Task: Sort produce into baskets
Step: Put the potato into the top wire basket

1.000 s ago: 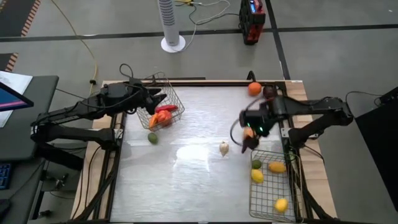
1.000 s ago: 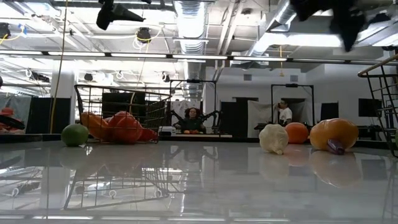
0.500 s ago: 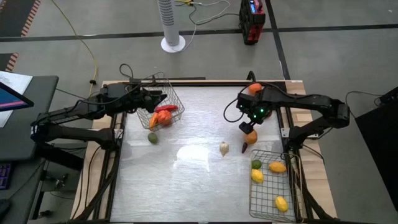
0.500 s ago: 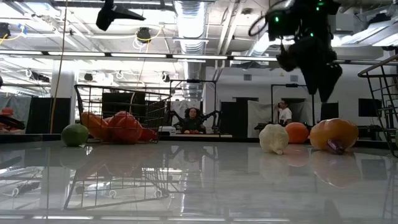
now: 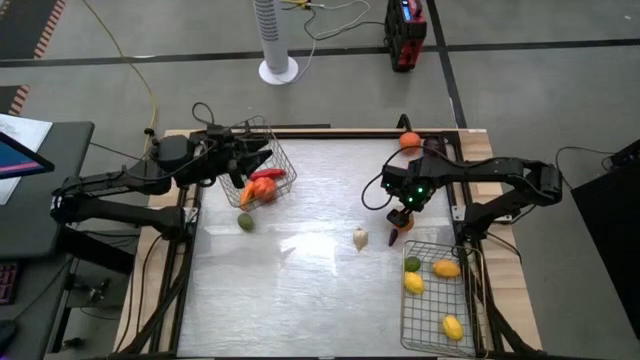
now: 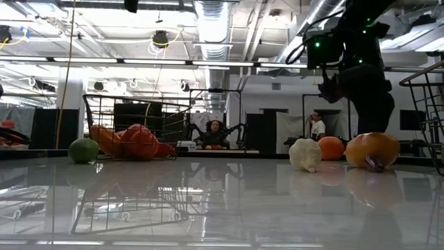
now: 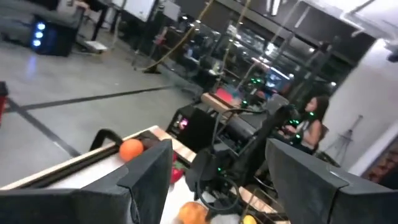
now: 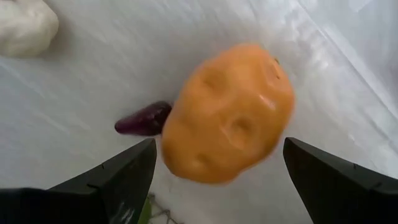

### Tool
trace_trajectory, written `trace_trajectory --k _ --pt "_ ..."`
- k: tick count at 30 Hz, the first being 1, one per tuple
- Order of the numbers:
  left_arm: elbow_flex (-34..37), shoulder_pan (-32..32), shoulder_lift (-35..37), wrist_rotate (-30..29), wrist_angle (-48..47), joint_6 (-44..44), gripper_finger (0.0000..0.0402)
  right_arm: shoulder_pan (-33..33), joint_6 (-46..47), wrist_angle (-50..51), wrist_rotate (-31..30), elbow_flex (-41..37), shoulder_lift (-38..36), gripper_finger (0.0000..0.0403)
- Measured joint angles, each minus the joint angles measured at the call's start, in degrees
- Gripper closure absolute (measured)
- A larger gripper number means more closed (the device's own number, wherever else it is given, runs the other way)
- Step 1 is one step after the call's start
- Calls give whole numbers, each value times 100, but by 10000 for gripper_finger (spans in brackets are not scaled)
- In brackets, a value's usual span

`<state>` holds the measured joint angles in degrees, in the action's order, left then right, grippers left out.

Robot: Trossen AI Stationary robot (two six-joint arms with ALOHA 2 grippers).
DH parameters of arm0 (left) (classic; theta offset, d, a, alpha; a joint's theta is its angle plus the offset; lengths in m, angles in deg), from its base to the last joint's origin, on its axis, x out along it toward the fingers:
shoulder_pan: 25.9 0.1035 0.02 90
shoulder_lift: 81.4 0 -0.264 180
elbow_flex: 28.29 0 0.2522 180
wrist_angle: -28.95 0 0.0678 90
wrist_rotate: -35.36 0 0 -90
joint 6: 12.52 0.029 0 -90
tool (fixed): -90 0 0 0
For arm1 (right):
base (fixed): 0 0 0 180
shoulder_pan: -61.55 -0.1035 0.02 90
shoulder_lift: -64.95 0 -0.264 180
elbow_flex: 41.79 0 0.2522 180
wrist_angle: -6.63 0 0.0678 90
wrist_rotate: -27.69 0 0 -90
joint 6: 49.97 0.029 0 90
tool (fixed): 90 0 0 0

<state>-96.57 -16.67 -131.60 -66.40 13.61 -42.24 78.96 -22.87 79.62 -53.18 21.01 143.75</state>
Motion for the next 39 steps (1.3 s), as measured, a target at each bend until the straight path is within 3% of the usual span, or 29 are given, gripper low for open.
trace_trajectory --k 14,28,33,39 --pt "0 -103 -501 -74 24 -509 157 -92 -190 -379 -463 -166 45 27" --pt "0 -103 -678 -111 251 -1093 157 -188 -544 -1230 -463 -164 1139 45" --pt "-182 -103 -669 -111 225 -908 157 -282 -796 -1262 -459 -125 1079 79" --pt "-262 -101 -667 -234 199 -534 157 -287 -749 -1483 -320 271 671 79"
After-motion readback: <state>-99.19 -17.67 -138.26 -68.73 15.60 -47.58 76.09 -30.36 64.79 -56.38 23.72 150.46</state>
